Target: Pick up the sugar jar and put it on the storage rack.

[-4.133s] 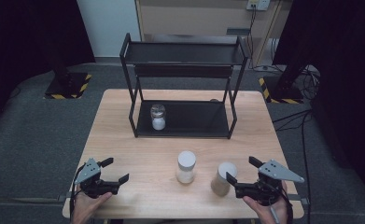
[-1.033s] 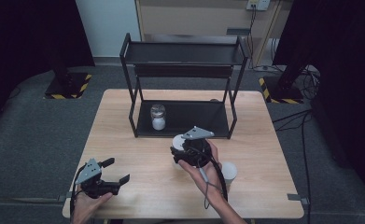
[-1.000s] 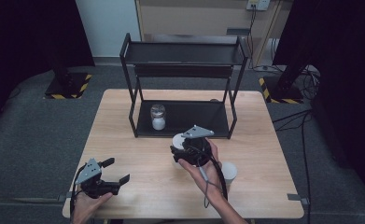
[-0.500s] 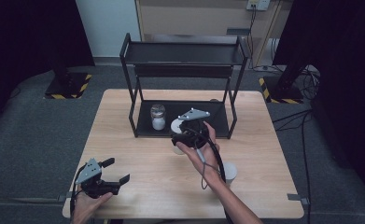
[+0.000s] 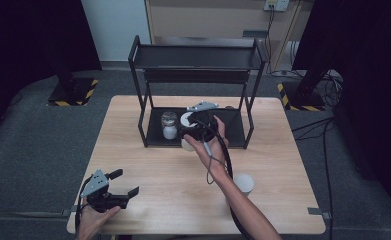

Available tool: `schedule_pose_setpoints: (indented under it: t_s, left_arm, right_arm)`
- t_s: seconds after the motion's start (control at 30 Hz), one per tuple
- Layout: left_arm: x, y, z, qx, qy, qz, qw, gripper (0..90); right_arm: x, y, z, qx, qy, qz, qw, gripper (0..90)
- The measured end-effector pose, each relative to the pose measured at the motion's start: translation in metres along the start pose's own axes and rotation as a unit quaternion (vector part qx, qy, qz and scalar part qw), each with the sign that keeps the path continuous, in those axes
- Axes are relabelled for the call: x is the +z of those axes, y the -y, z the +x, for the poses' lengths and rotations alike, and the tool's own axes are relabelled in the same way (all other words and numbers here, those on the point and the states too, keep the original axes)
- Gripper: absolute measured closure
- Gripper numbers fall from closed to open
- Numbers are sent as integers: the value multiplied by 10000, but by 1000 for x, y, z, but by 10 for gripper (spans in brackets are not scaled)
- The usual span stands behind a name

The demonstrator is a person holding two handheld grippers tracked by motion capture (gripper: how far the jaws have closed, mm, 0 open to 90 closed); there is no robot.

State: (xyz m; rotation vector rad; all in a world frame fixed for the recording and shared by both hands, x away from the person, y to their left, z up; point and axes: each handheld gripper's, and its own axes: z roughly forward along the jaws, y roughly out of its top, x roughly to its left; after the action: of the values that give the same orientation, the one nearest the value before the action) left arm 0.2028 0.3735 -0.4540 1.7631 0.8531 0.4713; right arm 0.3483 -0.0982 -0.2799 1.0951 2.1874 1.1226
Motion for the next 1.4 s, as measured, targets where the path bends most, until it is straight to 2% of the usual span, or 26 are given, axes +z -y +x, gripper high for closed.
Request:
schedule_pose_setpoints:
  t_s: [0.3, 0.37, 0.47, 0.6, 0.83, 1.0, 1.4]
  left_arm:
    - [0, 0, 1, -5, 17, -1, 10000, 57]
    - [0, 0, 1, -5, 20, -2, 10000, 58]
    - [0, 0, 1, -6, 23, -7, 10000, 58]
    - [0, 1, 1, -17, 21, -20, 10000, 59]
    - [0, 0, 1, 4, 14, -12, 10000, 60]
    - [0, 1, 1, -1, 14, -12, 10000, 61]
    - [-1, 1, 2, -4, 13, -7, 10000, 61]
  right_arm:
    - [28, -11, -3, 55, 295, 39, 9995, 340]
    - [35, -12, -5, 139, 354, 88, 9992, 339]
    - [45, -11, -11, 323, 413, 98, 9986, 340]
    - [57, -11, -13, 390, 586, 152, 9974, 340]
    - [75, -8, -16, 396, 727, 219, 9963, 339]
    - [86, -6, -20, 521, 773, 274, 9953, 339]
    - [101, -1, -24, 575, 787, 339, 9947, 339]
